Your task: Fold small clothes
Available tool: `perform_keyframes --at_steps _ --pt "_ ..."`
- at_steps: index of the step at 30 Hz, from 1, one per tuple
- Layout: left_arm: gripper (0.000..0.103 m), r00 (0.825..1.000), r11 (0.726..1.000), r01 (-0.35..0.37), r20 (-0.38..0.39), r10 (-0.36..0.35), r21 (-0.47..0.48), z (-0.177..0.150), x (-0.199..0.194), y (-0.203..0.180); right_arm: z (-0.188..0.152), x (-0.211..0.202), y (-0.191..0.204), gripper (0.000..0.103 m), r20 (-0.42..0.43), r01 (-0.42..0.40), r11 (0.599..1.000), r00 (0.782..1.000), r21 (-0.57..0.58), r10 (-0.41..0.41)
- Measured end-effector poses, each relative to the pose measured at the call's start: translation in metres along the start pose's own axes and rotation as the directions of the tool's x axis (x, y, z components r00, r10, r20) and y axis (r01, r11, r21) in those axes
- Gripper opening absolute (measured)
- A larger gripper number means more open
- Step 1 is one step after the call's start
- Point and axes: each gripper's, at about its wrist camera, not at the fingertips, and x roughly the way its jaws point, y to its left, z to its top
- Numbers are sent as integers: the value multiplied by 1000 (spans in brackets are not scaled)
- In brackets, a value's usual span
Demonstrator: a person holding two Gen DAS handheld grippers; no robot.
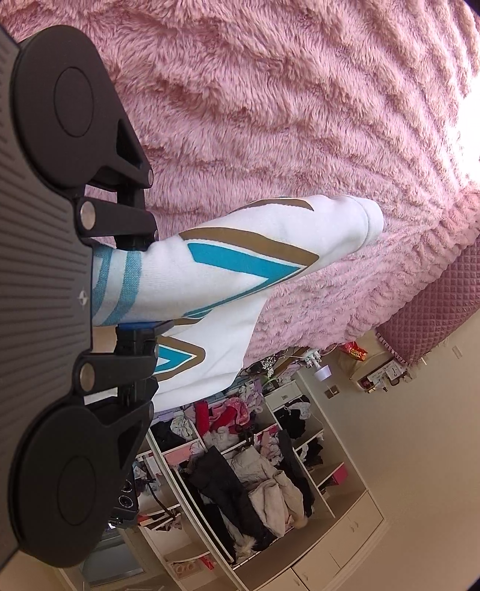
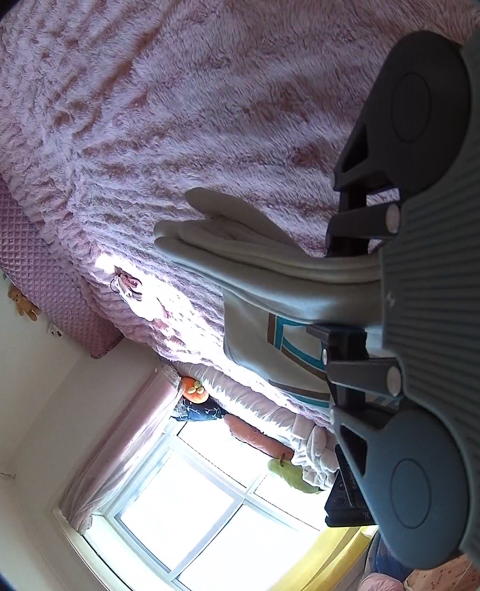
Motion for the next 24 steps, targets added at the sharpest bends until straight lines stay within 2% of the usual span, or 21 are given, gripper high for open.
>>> perform_keyframes --at_steps 6,11,17,19,22,24 --pt "28 999 999 -2 -38 1 -44 -13 25 40 -14 23 -30 23 -50 49 998 998 33 -47" --pt "28 999 999 -42 -30 42 -1 -27 47 64 -24 44 -62 23 -75 81 996 994 37 -78" --pt "28 998 999 -51 -34 50 -19 -29 60 97 -27 66 -100 23 -80 86 995 993 51 -82" --pt "32 998 999 -44 -45 43 -26 -31 62 106 -29 69 -108 24 -88 82 996 993 47 -78" --pt "44 997 998 -60 -55 59 -23 -32 63 110 -32 71 -117 38 -87 97 995 992 27 -95" --pt "45 996 997 -73 -58 72 -21 -30 58 107 -34 67 -121 38 -76 99 994 992 45 -96"
